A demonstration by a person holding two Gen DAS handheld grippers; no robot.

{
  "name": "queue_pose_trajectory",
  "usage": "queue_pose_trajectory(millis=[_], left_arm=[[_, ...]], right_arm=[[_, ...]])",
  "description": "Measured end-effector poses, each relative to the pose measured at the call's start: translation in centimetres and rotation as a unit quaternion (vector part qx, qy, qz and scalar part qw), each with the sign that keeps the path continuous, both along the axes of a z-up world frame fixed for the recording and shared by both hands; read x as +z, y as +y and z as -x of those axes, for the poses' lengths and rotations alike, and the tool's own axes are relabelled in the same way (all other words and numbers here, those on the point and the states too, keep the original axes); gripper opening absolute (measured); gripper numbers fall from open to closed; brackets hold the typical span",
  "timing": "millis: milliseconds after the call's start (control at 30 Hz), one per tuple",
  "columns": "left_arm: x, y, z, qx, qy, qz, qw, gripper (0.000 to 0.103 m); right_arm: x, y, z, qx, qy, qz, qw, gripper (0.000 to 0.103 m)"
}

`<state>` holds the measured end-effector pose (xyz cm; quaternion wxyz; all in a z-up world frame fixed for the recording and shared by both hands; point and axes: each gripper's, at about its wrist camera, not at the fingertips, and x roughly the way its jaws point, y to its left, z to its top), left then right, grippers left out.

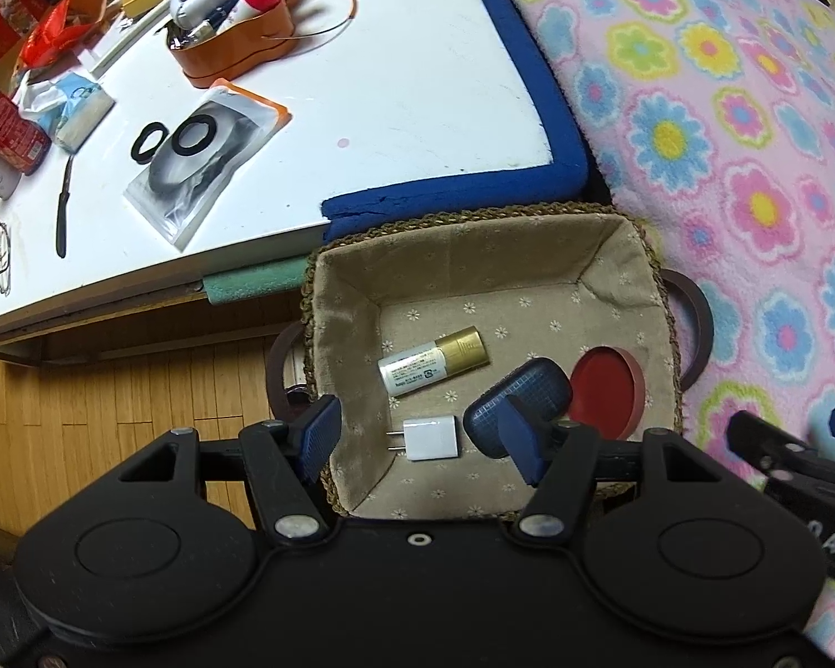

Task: Organize rigid objects
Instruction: 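Carry the red lid and white adapter to the basket and release both, then move both tools back to the blanket and grasp the orange case with the right gripper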

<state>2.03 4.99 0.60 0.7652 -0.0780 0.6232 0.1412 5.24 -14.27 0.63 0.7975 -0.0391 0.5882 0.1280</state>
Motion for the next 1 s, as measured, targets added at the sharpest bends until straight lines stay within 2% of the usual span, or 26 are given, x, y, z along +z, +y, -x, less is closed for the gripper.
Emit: queue_pose_trajectory(millis=[267,533,800,1000], left_arm=[[-0.4,-0.8,-0.1,-0.020,0.011,0.019,0.9996,0.062],[-0.3,-2.6,-0.2,-0.061,0.013,0.013,0.9980,0.063],[0.2,-5.9,-0.3,-0.128,0.007,0.010,0.9917,0.063],[1.8,-9.8,-0.7,-0.183,-0.017,0.019,0.9829,0.063]], right_arm=[[0.6,-5.2,0.7,-0.038,-0.008,0.011,0.999,0.085],[1.1,-13.6,1.8,-0.105,-0.014,0.031,0.994,0.085],[0.6,-24.2,1.7,-0.213,-0.016,0.063,0.975,0.085],[1.3,-29.2,-0.1,-0.271,-0.034,0.064,0.960,0.085]])
